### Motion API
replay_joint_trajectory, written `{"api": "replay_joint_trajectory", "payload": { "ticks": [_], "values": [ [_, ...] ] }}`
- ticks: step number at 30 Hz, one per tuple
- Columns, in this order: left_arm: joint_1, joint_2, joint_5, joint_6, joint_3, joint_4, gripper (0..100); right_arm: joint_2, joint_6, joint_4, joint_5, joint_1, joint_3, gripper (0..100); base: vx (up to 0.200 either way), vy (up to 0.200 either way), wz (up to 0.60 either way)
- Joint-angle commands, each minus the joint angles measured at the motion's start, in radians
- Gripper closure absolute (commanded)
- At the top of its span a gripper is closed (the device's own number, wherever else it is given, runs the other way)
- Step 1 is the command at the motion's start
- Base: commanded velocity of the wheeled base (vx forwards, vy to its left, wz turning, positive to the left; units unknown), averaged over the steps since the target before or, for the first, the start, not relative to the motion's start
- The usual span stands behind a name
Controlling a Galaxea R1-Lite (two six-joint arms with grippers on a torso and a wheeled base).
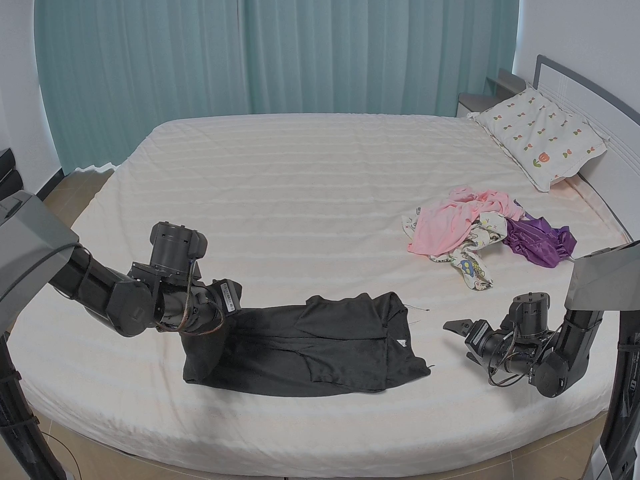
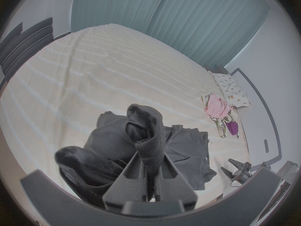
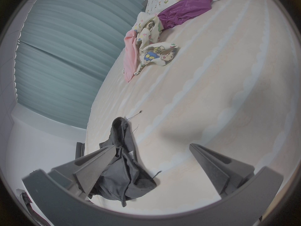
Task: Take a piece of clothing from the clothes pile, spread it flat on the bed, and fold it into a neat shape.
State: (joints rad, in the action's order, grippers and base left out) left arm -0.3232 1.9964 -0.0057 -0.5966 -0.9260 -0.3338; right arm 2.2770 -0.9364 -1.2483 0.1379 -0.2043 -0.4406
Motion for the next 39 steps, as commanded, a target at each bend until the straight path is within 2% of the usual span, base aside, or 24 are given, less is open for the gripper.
{"api": "replay_joint_trajectory", "payload": {
  "ticks": [1,6,9,22,39],
  "values": [
    [-0.054,0.036,0.021,-0.023,-0.073,0.035,100,0.009,-0.001,-0.008,0.0,-0.004,0.003,0,0.0,-0.2,0.0],
    [-0.097,0.074,0.043,-0.032,-0.148,0.113,100,0.01,-0.001,-0.008,0.0,-0.004,0.003,0,0.0,-0.2,0.0],
    [-0.122,0.111,0.061,-0.068,-0.194,0.124,100,0.01,-0.001,-0.008,0.0,-0.004,0.002,0,0.0,-0.2,0.0],
    [-0.198,0.208,0.064,-0.112,-0.292,0.148,100,0.013,-0.001,-0.008,0.0,-0.004,0.0,0,0.0,-0.2,0.0],
    [-0.211,0.246,0.087,-0.173,-0.333,0.148,100,0.041,0.002,-0.049,-0.001,-0.004,0.005,0,0.0,0.0,0.0]
  ]
}}
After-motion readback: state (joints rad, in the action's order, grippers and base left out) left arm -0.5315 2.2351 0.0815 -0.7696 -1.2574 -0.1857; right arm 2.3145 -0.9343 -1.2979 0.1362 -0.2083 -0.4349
